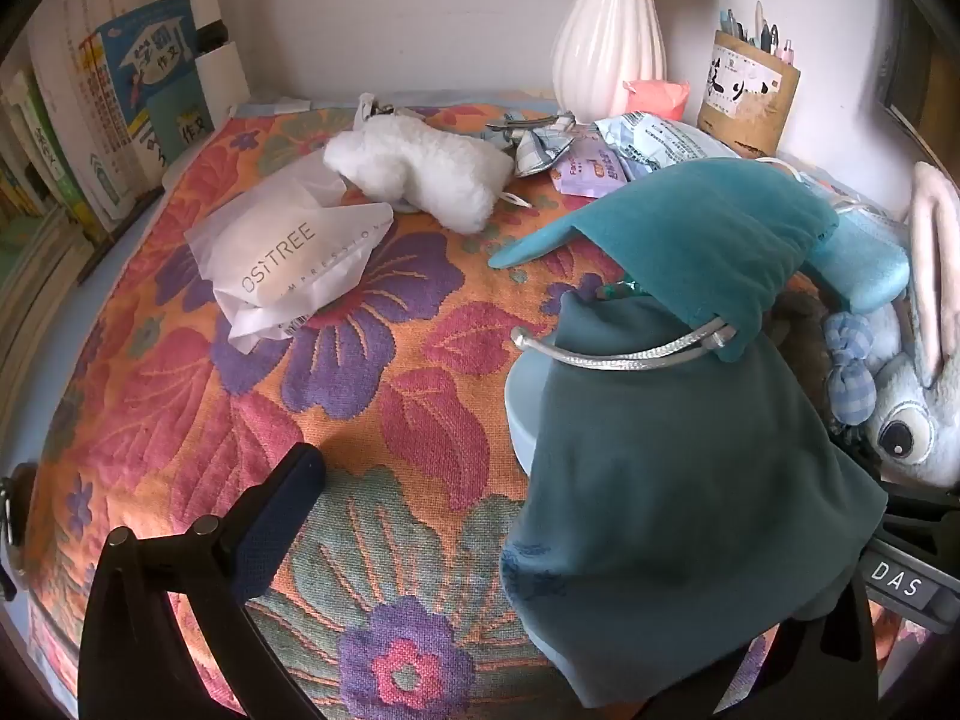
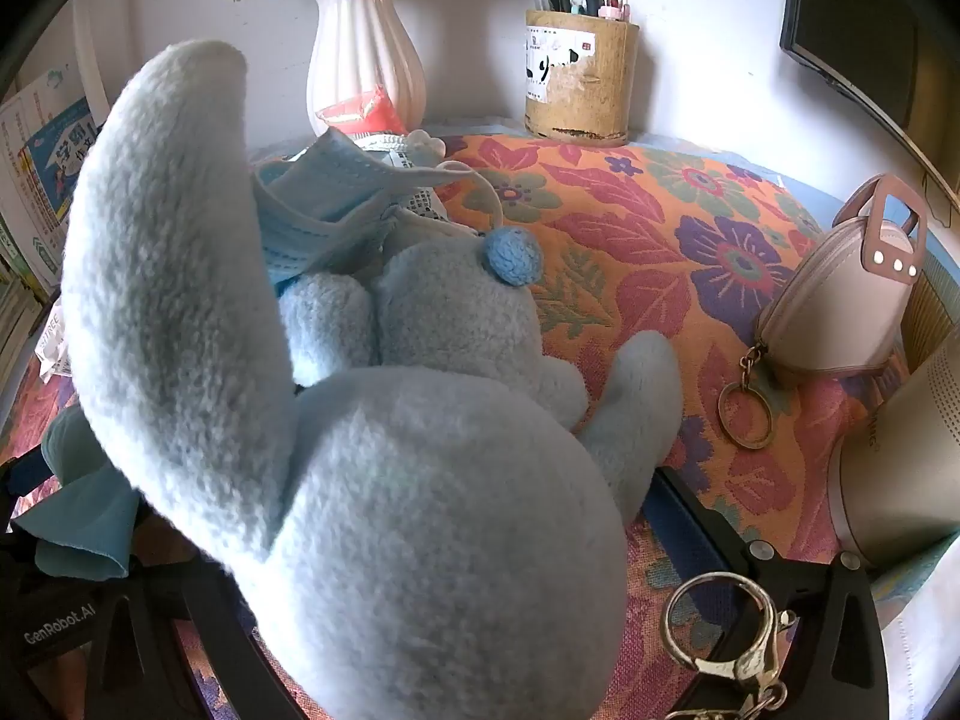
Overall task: Organize soft objects
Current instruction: 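Move the left tool to the teal cloth bag while the right tool approaches the light blue plush bunny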
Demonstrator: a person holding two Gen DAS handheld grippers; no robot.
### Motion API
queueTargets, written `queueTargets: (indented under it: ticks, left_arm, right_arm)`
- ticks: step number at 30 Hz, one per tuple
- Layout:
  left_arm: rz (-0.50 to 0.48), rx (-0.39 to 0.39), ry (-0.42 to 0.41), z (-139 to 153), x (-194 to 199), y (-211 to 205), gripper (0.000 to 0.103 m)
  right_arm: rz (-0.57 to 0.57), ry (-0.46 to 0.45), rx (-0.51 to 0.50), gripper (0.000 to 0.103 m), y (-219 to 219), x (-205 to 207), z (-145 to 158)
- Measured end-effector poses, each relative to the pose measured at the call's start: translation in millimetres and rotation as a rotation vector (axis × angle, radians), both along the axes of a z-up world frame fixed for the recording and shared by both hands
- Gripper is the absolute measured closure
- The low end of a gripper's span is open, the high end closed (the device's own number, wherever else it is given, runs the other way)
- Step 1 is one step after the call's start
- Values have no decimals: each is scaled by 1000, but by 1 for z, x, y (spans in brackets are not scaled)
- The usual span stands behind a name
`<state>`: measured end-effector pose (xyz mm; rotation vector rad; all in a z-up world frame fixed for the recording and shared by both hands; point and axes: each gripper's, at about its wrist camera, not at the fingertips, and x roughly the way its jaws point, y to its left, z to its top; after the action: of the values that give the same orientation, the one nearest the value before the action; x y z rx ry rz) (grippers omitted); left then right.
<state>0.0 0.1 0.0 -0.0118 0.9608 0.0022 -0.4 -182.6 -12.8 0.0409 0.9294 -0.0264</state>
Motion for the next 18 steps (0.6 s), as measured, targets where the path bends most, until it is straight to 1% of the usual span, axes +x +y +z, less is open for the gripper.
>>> queueTargets:
  ticks: [3,6,9,10,13,14,15,17,18]
  left_arm:
    - [-1,7,8,0,-1,0,0]
    - [-11,8,15,0,-10,1,0]
    - [-52,13,43,2,-26,2,0]
    - [-62,9,44,3,-34,4,0]
    - [-102,9,27,3,-60,5,1]
    - [-134,5,13,5,-69,0,1]
    - [-168,-2,-23,10,-80,1,1]
    - [-203,-8,-120,26,-93,7,1]
    - [-207,-8,-189,37,-100,9,1]
  right_arm:
    - [1,4,-2,0,0,0,1]
    - [23,55,10,0,2,-8,3]
    - [86,117,0,0,6,-17,6]
    - [85,119,9,0,2,-24,3]
    - [115,104,-9,0,8,-44,2]
    - [124,100,-7,0,9,-50,1]
    - [125,96,-1,0,10,-57,2]
    - [114,80,26,0,6,-76,6]
    - [97,46,47,0,6,-86,12]
